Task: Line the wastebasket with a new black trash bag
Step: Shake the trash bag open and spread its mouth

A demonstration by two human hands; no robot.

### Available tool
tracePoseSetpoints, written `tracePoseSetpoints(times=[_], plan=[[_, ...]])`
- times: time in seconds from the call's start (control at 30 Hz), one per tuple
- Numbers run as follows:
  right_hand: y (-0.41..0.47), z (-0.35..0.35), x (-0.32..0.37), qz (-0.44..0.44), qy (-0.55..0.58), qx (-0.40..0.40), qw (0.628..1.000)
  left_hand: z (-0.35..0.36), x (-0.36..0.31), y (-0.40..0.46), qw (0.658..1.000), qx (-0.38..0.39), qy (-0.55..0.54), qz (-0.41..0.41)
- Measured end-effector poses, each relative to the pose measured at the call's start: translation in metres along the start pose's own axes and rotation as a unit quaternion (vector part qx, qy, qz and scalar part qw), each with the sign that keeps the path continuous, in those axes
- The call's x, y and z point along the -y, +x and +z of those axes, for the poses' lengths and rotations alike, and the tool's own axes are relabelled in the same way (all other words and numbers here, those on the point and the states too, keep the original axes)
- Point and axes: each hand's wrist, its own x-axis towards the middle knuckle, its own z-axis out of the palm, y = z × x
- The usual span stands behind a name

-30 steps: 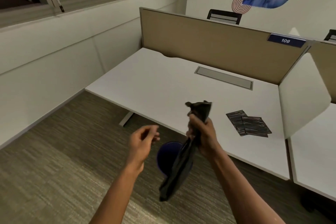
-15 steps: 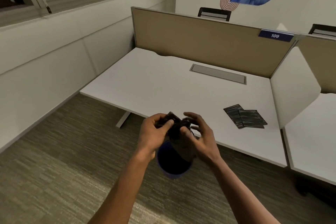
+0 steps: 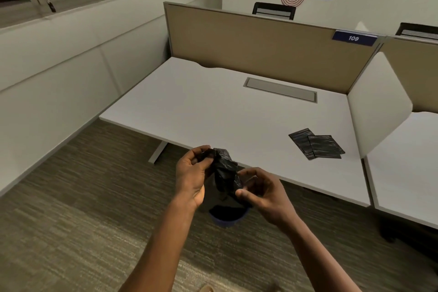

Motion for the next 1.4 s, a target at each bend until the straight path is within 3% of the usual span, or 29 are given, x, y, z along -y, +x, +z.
tracePoseSetpoints(times=[0.07, 0.13, 0.23, 0.3, 0.4, 0.47, 0.5, 0.6, 0.7, 0.77, 0.83, 0.9, 0.93, 1.03, 1.17, 1.23, 1.3, 1.4], plan=[[0.002, -0.012, -0.004, 0.004, -0.020, 0.014, 1.000, -0.007, -0.004, 0.001, 0.999, 0.031, 0.036, 0.001], [0.007, -0.029, -0.005, -0.007, -0.087, -0.001, 0.996, -0.024, -0.013, 0.006, 0.977, 0.085, 0.192, 0.029], [0.018, -0.051, -0.003, -0.041, -0.215, -0.063, 0.974, -0.053, -0.032, 0.012, 0.866, 0.193, 0.456, 0.072], [0.027, -0.059, 0.001, -0.054, -0.235, -0.098, 0.966, -0.062, -0.041, 0.011, 0.830, 0.233, 0.503, 0.065], [0.040, -0.060, 0.010, -0.076, -0.271, -0.141, 0.949, -0.061, -0.047, 0.006, 0.812, 0.277, 0.512, 0.034], [0.046, -0.052, 0.016, -0.090, -0.306, -0.188, 0.929, -0.053, -0.043, -0.001, 0.825, 0.284, 0.487, 0.025], [0.047, -0.046, 0.019, -0.088, -0.314, -0.221, 0.919, -0.048, -0.039, -0.004, 0.847, 0.271, 0.456, 0.029], [0.039, -0.021, 0.031, -0.075, -0.263, -0.335, 0.902, -0.027, -0.023, -0.015, 0.944, 0.181, 0.274, -0.005], [0.018, 0.009, 0.029, -0.024, -0.189, -0.316, 0.929, -0.009, -0.011, -0.023, 0.984, 0.124, 0.102, -0.083], [0.007, 0.024, 0.017, 0.070, -0.131, -0.251, 0.956, -0.003, -0.006, -0.027, 0.984, 0.127, 0.037, -0.116], [0.001, 0.032, 0.007, 0.194, 0.037, -0.152, 0.969, -0.001, 0.000, -0.034, 0.974, 0.173, 0.006, -0.146], [0.000, 0.035, 0.000, 0.267, 0.232, -0.093, 0.931, -0.002, 0.006, -0.041, 0.958, 0.227, 0.016, -0.175], [0.002, 0.033, -0.004, 0.266, 0.273, -0.091, 0.920, -0.003, 0.009, -0.043, 0.950, 0.248, 0.030, -0.187], [0.007, 0.024, -0.013, 0.234, 0.226, -0.088, 0.942, -0.010, 0.015, -0.045, 0.937, 0.279, 0.029, -0.209], [0.005, 0.021, -0.013, 0.258, 0.183, -0.045, 0.948, -0.019, 0.018, -0.046, 0.918, 0.310, -0.054, -0.241], [0.005, 0.024, -0.016, 0.249, 0.134, -0.077, 0.956, -0.022, 0.020, -0.046, 0.921, 0.307, -0.025, -0.237], [0.005, 0.025, -0.018, 0.235, 0.101, -0.138, 0.957, -0.021, 0.023, -0.043, 0.945, 0.253, 0.043, -0.201], [0.005, 0.018, -0.022, 0.214, 0.071, -0.208, 0.952, -0.027, 0.031, -0.033, 0.980, 0.065, 0.172, -0.078]])
